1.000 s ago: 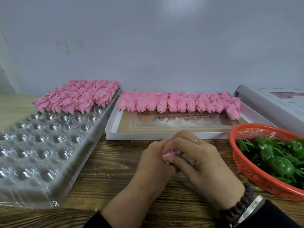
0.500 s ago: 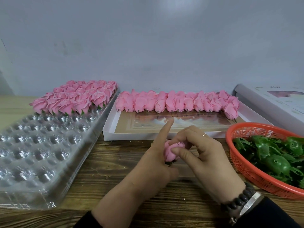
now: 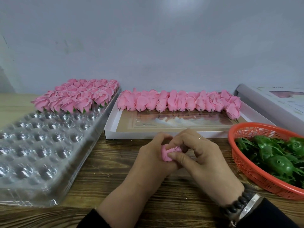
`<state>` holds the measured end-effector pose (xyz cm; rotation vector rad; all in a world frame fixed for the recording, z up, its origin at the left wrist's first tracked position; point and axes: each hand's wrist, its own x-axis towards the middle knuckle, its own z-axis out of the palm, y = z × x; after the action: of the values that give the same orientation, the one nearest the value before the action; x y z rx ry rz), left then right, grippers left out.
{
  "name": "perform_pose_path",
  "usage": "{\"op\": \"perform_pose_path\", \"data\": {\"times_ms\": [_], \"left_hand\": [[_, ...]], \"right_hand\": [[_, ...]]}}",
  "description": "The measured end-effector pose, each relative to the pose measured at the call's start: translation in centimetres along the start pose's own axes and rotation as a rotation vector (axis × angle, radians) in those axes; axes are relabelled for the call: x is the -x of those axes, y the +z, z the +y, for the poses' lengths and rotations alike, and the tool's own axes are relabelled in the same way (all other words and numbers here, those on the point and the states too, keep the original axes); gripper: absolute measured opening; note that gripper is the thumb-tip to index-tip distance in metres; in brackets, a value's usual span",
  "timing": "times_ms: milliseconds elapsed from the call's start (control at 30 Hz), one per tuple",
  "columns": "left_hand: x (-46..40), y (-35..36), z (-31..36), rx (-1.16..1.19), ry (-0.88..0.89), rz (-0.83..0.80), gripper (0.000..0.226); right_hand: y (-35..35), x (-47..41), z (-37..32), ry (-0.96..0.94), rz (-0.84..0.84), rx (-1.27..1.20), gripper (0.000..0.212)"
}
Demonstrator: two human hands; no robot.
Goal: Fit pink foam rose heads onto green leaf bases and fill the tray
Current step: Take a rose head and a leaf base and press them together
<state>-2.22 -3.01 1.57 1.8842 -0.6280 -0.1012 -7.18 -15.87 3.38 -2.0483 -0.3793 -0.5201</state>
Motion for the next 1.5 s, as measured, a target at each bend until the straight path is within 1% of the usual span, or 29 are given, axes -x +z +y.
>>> {"op": "perform_pose_path", "data": {"times_ms": [67,167,233,300,367,467,533,633,700,767,833,967,1100,1167,1267,1333,1367,1400,1500], "left_hand": [[-0.1,-0.2,0.2,0.021,-0.042,0.008,0.051],[-0.1,-0.3,0.4,0.225,-0.060,-0.121,0.062],[-0.1,-0.4,0.5,0.231,-0.043,-0.173,0.068],[-0.1,-0.5,0.5,0.227,-0.040,-0.159,0.070],[-0.2,-0.6,0.5,0.249,-0.074,-0.121,0.066],[0.0,-0.5,0.6,0.218,-0.106,-0.074,0.040],[0.1,-0.3,0.6,0.172,-0.126,-0.078,0.026],[0.1,-0.3,0.6,0.080,-0.134,-0.086,0.016],[0.1,-0.4,0.8,0.036,-0.118,-0.113,0.014],[0.2,-0.6,1.2,0.084,-0.090,-0.138,0.017],[0.2,-0.6,1.5,0.140,-0.067,-0.151,0.020],[0.1,-0.4,1.5,0.127,-0.127,-0.201,0.022],[0.0,-0.2,1.2,0.125,-0.162,-0.205,0.017],[0.1,-0.2,1.1,0.156,-0.142,-0.187,0.016],[0.3,0.0,1.5,0.236,-0.058,-0.198,0.019],[0.4,0.3,1.8,0.233,0.013,-0.179,0.010],[0.3,0.4,1.7,0.235,0.031,-0.159,0.004],[0.3,0.6,1.8,0.249,0.041,-0.146,0.004],[0.3,0.8,1.7,0.258,0.048,-0.133,0.016]], "right_hand": [[0.1,-0.1,0.0,0.000,0.008,0.004,0.008],[0.0,-0.2,0.2,0.010,0.049,-0.014,0.015],[-0.4,-0.3,0.5,0.027,0.079,-0.034,0.024],[-0.5,-0.2,0.5,0.025,0.079,-0.044,0.026],[-0.4,-0.2,0.3,0.002,0.066,-0.023,0.018],[-0.2,-0.2,0.0,-0.002,0.036,0.000,0.012],[-0.1,-0.2,-0.1,-0.009,0.011,0.014,0.012],[0.0,-0.2,-0.1,-0.031,-0.023,0.059,0.017],[0.0,-0.2,-0.2,-0.044,-0.026,0.062,0.013],[0.1,-0.2,-0.3,-0.053,-0.026,0.055,0.007],[0.1,-0.3,-0.4,-0.067,-0.035,0.058,0.005],[0.1,-0.2,-0.4,-0.074,-0.046,0.048,0.004],[0.1,0.0,-0.5,-0.043,-0.053,0.029,0.007],[0.1,0.1,-0.5,-0.038,-0.009,0.036,0.011],[-0.1,0.1,-0.4,-0.002,0.158,-0.042,0.015],[-0.1,0.1,-0.3,0.037,0.246,-0.097,0.018],[0.0,0.0,-0.3,0.049,0.267,-0.114,0.020],[0.1,0.0,-0.3,0.059,0.275,-0.135,0.021],[1.2,0.0,-0.7,0.045,0.253,-0.155,0.019]]}}
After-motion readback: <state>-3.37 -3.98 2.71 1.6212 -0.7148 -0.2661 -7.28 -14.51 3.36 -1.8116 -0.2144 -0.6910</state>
